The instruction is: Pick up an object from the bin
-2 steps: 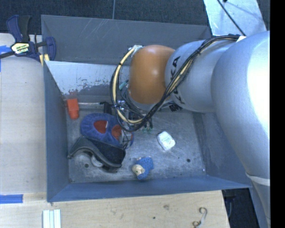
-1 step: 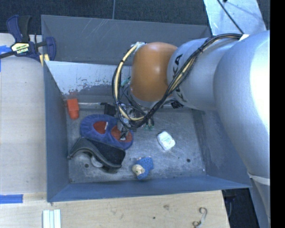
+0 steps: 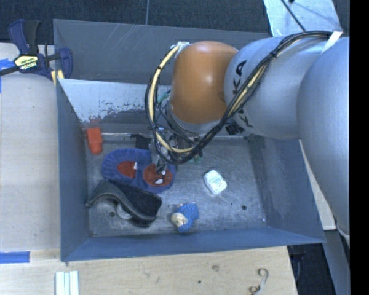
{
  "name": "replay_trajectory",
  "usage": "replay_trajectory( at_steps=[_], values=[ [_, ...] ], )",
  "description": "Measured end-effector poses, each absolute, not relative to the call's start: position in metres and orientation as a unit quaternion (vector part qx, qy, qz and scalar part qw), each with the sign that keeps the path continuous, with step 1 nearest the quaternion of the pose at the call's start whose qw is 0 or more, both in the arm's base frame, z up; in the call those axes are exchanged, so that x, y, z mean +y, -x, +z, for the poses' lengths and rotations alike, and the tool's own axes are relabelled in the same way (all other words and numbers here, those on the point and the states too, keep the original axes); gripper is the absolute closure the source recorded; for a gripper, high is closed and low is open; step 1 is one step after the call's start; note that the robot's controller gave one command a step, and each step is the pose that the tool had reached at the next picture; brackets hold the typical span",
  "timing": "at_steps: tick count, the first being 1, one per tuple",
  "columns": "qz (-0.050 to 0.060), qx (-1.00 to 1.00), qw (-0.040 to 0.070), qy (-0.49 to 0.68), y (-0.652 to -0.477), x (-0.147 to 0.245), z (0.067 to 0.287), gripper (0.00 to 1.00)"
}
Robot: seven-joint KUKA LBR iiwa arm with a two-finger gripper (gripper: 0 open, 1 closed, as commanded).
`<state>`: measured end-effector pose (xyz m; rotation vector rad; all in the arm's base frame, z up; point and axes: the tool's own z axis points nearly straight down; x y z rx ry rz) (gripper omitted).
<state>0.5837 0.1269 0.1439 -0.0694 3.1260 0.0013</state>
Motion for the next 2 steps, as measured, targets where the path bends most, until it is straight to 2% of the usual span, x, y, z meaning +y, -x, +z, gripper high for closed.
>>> replay_trajectory(
  at_steps=[1,2],
  values=[
    [0.0,1.0,0.005,0.03,-0.589,0.124,0.192,1.0],
    [0.0,0.999,-0.001,-0.047,-0.57,0.147,0.134,1.0]
  ],
)
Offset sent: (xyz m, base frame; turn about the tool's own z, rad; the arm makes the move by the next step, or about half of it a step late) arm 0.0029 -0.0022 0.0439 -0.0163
